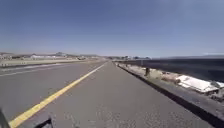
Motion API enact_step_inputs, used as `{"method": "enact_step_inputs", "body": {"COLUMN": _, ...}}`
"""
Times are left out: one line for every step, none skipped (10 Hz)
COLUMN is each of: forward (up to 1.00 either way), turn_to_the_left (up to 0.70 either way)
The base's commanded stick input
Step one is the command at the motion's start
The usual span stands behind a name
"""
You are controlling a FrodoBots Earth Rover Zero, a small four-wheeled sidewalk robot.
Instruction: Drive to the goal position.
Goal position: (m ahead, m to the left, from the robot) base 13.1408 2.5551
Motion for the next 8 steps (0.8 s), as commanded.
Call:
{"method": "enact_step_inputs", "body": {"forward": 0.85, "turn_to_the_left": 0.00}}
{"method": "enact_step_inputs", "body": {"forward": 0.85, "turn_to_the_left": 0.00}}
{"method": "enact_step_inputs", "body": {"forward": 0.85, "turn_to_the_left": 0.00}}
{"method": "enact_step_inputs", "body": {"forward": 0.85, "turn_to_the_left": 0.00}}
{"method": "enact_step_inputs", "body": {"forward": 0.85, "turn_to_the_left": 0.00}}
{"method": "enact_step_inputs", "body": {"forward": 0.85, "turn_to_the_left": 0.00}}
{"method": "enact_step_inputs", "body": {"forward": 0.85, "turn_to_the_left": 0.00}}
{"method": "enact_step_inputs", "body": {"forward": 0.85, "turn_to_the_left": 0.00}}
